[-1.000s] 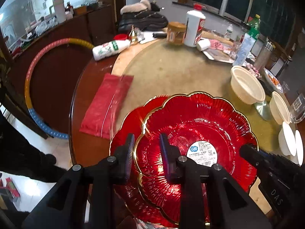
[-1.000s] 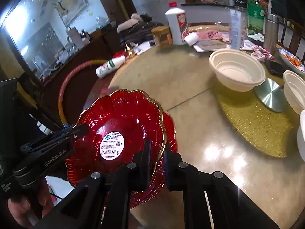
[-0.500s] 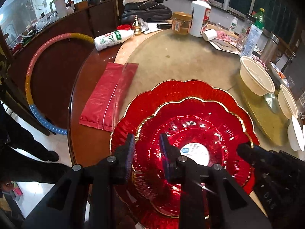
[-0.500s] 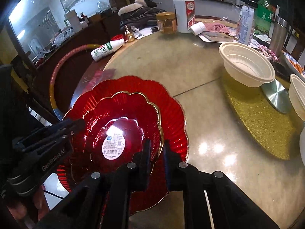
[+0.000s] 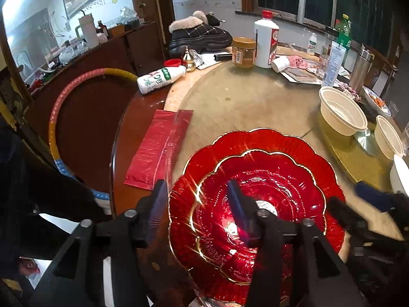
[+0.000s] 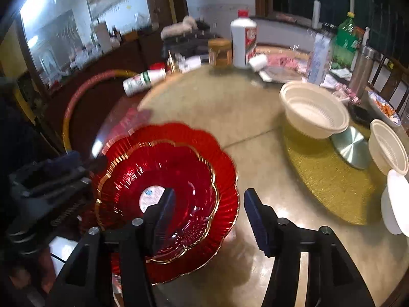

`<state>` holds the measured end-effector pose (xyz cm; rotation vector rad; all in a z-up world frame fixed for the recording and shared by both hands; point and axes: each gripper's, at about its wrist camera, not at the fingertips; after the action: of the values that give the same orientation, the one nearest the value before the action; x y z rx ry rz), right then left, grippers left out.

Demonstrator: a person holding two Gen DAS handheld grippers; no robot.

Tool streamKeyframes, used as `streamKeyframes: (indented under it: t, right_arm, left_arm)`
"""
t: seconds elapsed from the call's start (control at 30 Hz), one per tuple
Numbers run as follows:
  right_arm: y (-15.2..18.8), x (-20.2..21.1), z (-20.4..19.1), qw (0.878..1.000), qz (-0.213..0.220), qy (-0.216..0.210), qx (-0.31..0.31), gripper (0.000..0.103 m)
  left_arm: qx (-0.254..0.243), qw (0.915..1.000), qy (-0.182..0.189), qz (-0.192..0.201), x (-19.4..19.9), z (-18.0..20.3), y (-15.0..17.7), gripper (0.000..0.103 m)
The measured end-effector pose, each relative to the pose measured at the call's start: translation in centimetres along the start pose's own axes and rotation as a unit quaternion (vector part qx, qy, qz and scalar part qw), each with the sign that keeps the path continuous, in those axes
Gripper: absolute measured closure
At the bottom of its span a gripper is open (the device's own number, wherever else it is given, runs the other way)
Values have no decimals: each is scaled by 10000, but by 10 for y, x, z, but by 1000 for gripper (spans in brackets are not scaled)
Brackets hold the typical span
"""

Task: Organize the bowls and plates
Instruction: 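Open both tools and release the smaller red plate, then move both tools toward the large beige plastic bowl on the lazy susan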

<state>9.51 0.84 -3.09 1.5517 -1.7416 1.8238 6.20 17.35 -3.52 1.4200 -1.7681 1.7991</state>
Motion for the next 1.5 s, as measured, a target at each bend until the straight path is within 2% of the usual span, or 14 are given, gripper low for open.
streamKeyframes:
  t: [0.1, 0.17, 0.23, 0.3, 0.43, 0.53, 0.63, 0.7, 0.8, 0.9, 0.97, 1.13, 1.23, 1.5]
  right_arm:
    - [-4, 29, -5, 9988, 441, -222, 19, 44]
    - [-6, 49, -20, 9960, 754, -303, 384, 28]
    - [-5, 58, -26, 9936, 918, -200, 632, 25]
    - [-7, 62, -9, 9947, 921, -264, 360, 25]
    - [-10, 57, 66, 9930, 767, -156, -881, 25]
    - [-11, 45, 113, 9879, 492, -166, -1460, 25]
    - [-11, 38, 150, 9804, 398, -302, -1905, 25]
    - [-11, 35, 170, 9755, 368, -378, -2135, 25]
    - [-10, 37, 186, 9718, 438, -391, -2285, 25]
    - [-6, 38, 198, 9701, 477, -431, -2341, 25]
    - [-5, 35, 202, 9689, 472, -500, -2377, 25]
    - [-1, 28, 214, 9660, 440, -615, -2473, 25]
    - [4, 28, 220, 9630, 460, -646, -2574, 25]
    - [8, 40, 226, 9587, 656, -648, -2689, 21]
  left_arm:
    - [-18, 10000, -44, 14, 1, 2, -1, 54]
    - [-54, 10000, -57, 24, 3, 6, -2, 54]
    - [-75, 9999, -43, 64, 5, 8, -3, 54]
    - [-48, 10000, -42, 69, 5, 9, -4, 54]
    - [-122, 9999, 27, 85, 11, 19, -9, 54]
    - [-275, 9989, 370, 23, 17, 40, -19, 48]
    - [-550, 9956, 749, -81, 23, 73, -36, 47]
    - [-699, 9937, 862, -166, 24, 94, -47, 47]
    - [-882, 9878, 1208, -425, 22, 125, -61, 46]
    - [-980, 9854, 1247, -621, 14, 150, -69, 43]
    - [-993, 9830, 1317, -801, 7, 163, -71, 37]
    - [-973, 9796, 1272, -1213, -12, 191, -71, 37]
    - [-945, 9787, 1270, -1305, -17, 202, -70, 37]
    - [-368, 9798, 1139, -1604, -36, 214, -77, 37]
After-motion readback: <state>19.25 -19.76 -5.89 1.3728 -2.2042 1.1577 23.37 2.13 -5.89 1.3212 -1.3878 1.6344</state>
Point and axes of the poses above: each gripper's, at about its wrist camera, not at the fingertips, and x roughly against the way its jaws point, z to its right, y to its underside, and after that the axes turned 10 degrees about -y, right-handed
